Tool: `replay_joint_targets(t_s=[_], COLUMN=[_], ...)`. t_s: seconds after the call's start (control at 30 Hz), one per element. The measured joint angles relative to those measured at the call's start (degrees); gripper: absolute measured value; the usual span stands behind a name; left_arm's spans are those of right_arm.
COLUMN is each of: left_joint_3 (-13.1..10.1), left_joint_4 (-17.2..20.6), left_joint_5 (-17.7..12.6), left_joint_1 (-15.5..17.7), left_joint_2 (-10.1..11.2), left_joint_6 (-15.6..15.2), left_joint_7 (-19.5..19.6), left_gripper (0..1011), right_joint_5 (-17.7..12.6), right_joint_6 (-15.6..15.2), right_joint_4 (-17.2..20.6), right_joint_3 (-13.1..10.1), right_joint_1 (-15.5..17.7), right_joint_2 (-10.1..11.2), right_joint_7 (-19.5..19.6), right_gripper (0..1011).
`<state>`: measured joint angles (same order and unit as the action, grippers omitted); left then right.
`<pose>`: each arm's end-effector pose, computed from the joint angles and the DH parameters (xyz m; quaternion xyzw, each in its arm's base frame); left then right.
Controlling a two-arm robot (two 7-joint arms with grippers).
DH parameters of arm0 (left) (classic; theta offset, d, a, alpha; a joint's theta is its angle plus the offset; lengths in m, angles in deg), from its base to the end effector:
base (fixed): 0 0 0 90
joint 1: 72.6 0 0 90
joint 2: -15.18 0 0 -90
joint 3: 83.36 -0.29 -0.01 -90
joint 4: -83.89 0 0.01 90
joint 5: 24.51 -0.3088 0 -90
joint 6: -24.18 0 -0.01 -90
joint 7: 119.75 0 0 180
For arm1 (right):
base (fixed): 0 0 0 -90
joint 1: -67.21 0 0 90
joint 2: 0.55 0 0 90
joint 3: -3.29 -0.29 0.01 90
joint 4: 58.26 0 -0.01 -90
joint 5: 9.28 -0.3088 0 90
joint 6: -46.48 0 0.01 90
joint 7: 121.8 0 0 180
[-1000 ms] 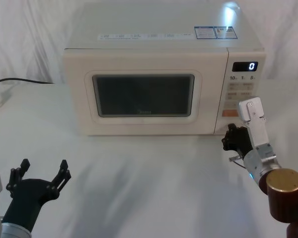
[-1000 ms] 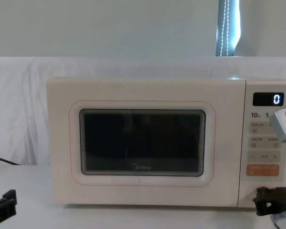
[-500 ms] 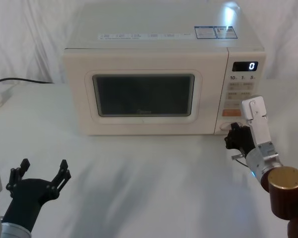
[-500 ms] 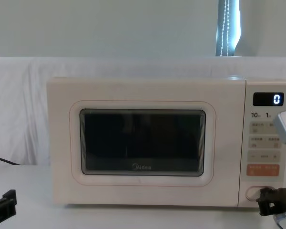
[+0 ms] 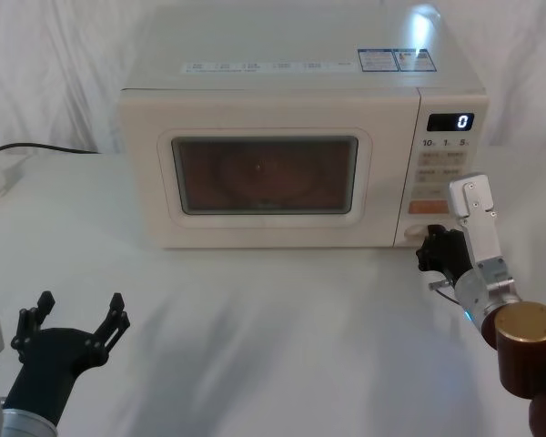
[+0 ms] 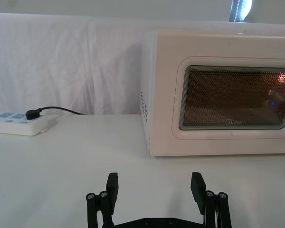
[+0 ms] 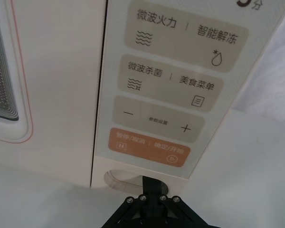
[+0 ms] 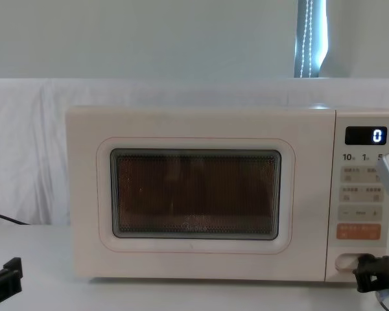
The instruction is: Press the button to open the microwave door with one hand; close the microwave door with the other hand.
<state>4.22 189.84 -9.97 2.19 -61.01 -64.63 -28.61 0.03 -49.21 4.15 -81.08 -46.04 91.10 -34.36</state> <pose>0.2530 0.0375 -0.2853 -0.0174 0.0064 0.6616 0.7497 0.4397 0.0151 -0.2987 -0.1428 -0.0197 -0.6579 0.7392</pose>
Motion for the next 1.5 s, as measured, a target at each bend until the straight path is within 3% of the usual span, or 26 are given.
replay_joint_targets(t_s=[1.17, 1.5], left_joint_3=[0.0, 0.0], left_joint_4=[0.0, 0.0], left_joint_5=[0.0, 0.0], left_joint_1=[0.0, 0.0], left_joint_2=[0.0, 0.0], left_joint_6=[0.0, 0.0], left_joint_7=[0.0, 0.0], left_gripper=[1001, 1001], right_joint_5=[-0.64, -1.26], right_joint_6=[1.76, 1.78], right_joint_4=[-5.22, -4.03], right_joint_3=[0.37, 0.5], right_joint_1=[-3.39, -2.75], right_joint_2=[-0.26, 0.11], right_joint_7=[-0.04, -0.96], right_gripper=[0, 0])
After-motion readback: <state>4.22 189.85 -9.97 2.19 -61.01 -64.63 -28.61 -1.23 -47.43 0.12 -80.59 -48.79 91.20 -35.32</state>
